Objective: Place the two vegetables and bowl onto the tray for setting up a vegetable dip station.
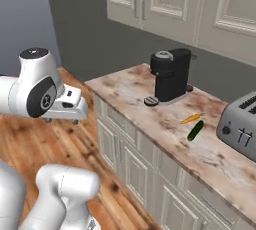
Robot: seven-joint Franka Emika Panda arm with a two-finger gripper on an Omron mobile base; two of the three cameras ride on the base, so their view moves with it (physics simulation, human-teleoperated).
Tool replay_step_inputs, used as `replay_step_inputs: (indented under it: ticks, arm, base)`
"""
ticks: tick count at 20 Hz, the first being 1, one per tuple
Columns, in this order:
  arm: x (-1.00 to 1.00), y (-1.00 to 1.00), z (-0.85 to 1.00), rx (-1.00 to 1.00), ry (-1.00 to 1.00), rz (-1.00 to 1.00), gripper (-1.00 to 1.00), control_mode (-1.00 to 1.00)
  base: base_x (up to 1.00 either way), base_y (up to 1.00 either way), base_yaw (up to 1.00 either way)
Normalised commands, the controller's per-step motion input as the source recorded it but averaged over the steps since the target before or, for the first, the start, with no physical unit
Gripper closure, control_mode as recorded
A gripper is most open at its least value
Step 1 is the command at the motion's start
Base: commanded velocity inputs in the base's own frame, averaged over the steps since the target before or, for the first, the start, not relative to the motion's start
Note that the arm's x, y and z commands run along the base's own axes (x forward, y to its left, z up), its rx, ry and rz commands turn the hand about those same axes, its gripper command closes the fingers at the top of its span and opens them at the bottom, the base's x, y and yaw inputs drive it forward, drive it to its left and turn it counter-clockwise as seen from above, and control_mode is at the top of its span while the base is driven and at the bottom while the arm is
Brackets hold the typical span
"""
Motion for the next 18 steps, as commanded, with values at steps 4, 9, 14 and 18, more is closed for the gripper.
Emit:
replay_step_inputs:
  ticks: [4, 9, 14, 18]
  arm:
    - [0.0, 0.0, 0.0, 0.0, 0.0, 0.0, -1.0, 1.0]
    - [0.0, 0.0, 0.0, 0.0, 0.0, 0.0, -1.0, 1.0]
    - [0.0, 0.0, 0.0, 0.0, 0.0, 0.0, -1.0, 1.0]
    - [0.0, 0.0, 0.0, 0.0, 0.0, 0.0, -1.0, 1.0]
  base:
    - [0.1, 0.0, -0.44]
    - [0.1, 0.0, -0.48]
    - [0.2, 0.1, -0.49]
    - [0.32, 0.2, -0.45]
